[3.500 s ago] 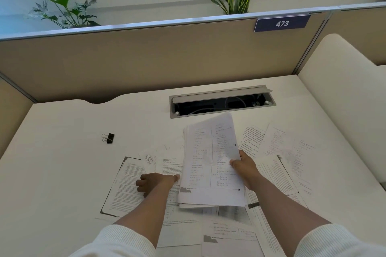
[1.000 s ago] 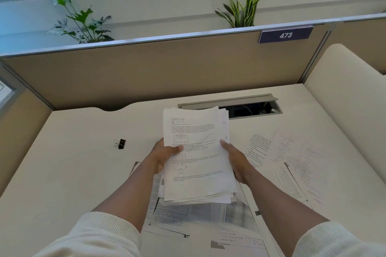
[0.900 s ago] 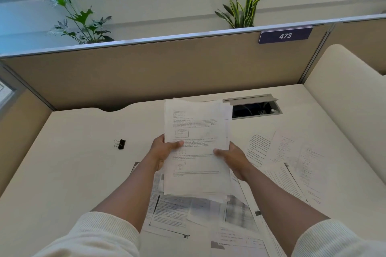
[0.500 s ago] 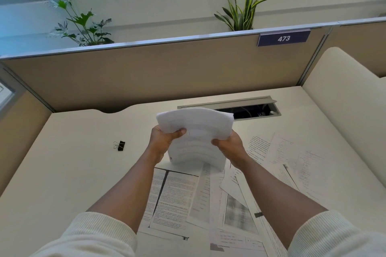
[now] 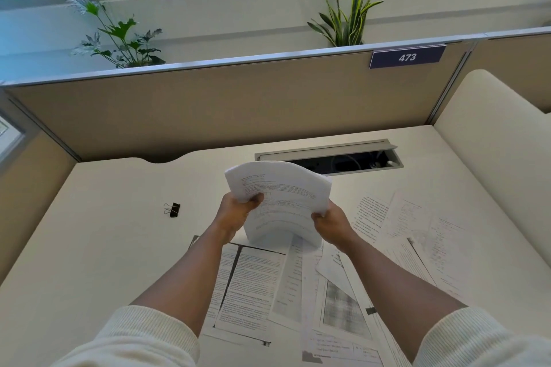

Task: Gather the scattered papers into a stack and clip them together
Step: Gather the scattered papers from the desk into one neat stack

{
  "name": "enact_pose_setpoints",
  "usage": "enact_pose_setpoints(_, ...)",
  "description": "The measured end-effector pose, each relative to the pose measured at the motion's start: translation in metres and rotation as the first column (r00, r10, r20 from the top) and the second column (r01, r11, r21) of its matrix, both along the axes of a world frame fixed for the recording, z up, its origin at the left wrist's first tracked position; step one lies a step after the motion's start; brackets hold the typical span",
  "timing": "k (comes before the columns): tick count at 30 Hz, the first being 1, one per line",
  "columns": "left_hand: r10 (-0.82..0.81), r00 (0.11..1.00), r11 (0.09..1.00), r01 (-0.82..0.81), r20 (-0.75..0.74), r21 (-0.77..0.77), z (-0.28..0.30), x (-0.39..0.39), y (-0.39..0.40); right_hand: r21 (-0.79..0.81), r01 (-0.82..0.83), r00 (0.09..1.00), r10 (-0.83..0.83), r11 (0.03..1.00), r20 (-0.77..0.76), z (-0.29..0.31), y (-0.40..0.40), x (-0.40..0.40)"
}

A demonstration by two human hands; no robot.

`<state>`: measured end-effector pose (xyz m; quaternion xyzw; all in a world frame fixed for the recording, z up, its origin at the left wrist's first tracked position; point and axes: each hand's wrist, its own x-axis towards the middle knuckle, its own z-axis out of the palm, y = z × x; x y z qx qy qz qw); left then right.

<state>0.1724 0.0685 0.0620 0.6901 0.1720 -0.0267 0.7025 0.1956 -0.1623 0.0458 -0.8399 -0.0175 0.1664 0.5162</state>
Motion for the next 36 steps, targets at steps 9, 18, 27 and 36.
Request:
enact_pose_setpoints(9,0.146,0.989,0.987,-0.147,-0.025,-0.066,-0.014,-0.009,0.014,0.145,0.117,0.992,-0.123,0.982,0.03,-0.003,-0.008,-0.001)
enact_pose_setpoints(18,0.614,0.733,0.789,-0.581,-0.292,0.198,-0.067,-0.054,0.039,0.132,0.255,0.966,-0.247,0.958,-0.074,-0.021,-0.026,-0.004)
enact_pose_setpoints(27,0.357,0.557,0.914,-0.373,-0.75,0.158,-0.107,-0.104,0.053,0.09,0.306,0.947,-0.294,0.948,-0.125,-0.033,-0.029,-0.007)
enact_pose_setpoints(36,0.458,0.536,0.878,-0.147,-0.709,0.455,-0.103,-0.101,0.055,0.083,0.302,0.944,-0.286,0.95,-0.165,-0.037,-0.023,-0.01)
